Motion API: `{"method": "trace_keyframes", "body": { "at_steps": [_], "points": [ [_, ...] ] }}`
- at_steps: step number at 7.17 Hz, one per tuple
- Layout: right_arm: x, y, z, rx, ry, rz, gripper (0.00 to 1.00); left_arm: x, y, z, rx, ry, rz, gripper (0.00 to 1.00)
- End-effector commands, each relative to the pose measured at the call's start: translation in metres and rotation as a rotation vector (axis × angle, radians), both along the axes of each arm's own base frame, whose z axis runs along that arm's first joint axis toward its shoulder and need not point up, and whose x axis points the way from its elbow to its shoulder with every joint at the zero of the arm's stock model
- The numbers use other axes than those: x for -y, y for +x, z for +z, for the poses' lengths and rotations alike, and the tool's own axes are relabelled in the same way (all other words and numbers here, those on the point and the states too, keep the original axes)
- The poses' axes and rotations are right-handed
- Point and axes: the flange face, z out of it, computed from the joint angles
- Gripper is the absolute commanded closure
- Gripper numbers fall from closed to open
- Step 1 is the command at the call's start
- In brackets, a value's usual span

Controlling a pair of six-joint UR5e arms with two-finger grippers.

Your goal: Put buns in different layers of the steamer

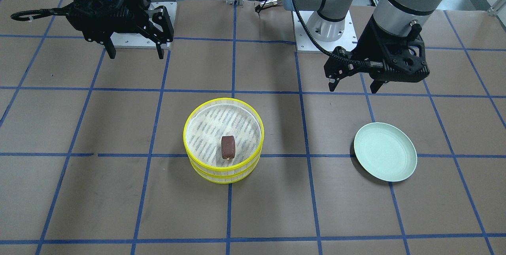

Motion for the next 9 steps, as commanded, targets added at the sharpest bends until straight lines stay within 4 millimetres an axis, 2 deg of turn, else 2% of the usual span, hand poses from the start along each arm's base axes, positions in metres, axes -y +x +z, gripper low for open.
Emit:
{"method": "trace_keyframes", "body": {
  "at_steps": [1, 3, 6, 7, 9],
  "points": [
    [0.000, 0.000, 0.000, -0.002, -0.001, 0.000, 0.00, -0.005, 0.010, -0.002, 0.061, 0.027, 0.004, 0.00],
    [0.000, 0.000, 0.000, -0.002, -0.001, 0.000, 0.00, -0.005, 0.015, -0.004, 0.062, 0.034, 0.013, 0.00],
    [0.000, 0.000, 0.000, 0.001, 0.000, 0.000, 0.00, -0.013, 0.017, 0.009, 0.060, 0.009, 0.019, 0.00],
    [0.000, 0.000, -0.001, 0.001, 0.001, 0.000, 0.00, -0.012, 0.024, 0.001, 0.060, 0.019, 0.031, 0.00],
    [0.000, 0.000, 0.000, -0.002, 0.001, 0.000, 0.00, -0.018, 0.026, -0.001, 0.063, 0.031, 0.036, 0.00]
  ]
}}
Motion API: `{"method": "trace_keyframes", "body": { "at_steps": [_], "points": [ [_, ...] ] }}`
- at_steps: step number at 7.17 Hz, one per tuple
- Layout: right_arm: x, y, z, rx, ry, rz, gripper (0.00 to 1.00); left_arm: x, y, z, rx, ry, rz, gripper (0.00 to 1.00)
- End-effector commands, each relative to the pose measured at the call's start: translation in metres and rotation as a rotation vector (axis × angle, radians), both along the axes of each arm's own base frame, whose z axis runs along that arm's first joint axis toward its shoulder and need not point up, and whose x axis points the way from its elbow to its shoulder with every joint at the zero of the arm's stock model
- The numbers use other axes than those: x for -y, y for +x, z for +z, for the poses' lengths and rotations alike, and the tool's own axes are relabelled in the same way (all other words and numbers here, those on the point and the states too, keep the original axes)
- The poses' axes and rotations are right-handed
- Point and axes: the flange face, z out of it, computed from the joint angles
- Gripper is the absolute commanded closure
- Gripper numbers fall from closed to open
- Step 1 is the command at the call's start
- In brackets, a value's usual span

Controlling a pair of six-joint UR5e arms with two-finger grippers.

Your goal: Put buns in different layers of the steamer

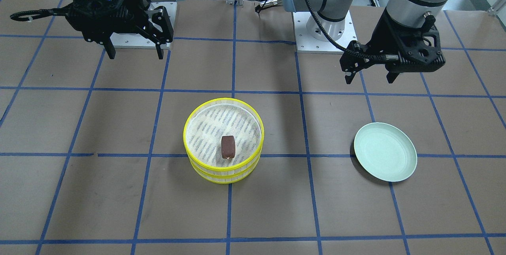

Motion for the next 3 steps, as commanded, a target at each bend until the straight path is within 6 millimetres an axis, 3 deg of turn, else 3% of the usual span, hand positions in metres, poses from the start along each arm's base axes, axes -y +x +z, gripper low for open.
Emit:
{"method": "trace_keyframes", "body": {
  "at_steps": [1, 3],
  "points": [
    [0.000, 0.000, 0.000, -0.001, 0.001, 0.001, 0.00, -0.002, 0.003, -0.002, 0.000, 0.004, 0.006, 0.00],
    [0.000, 0.000, -0.001, -0.003, 0.003, 0.000, 0.00, -0.008, 0.004, 0.013, 0.012, -0.024, 0.009, 0.00]
  ]
}}
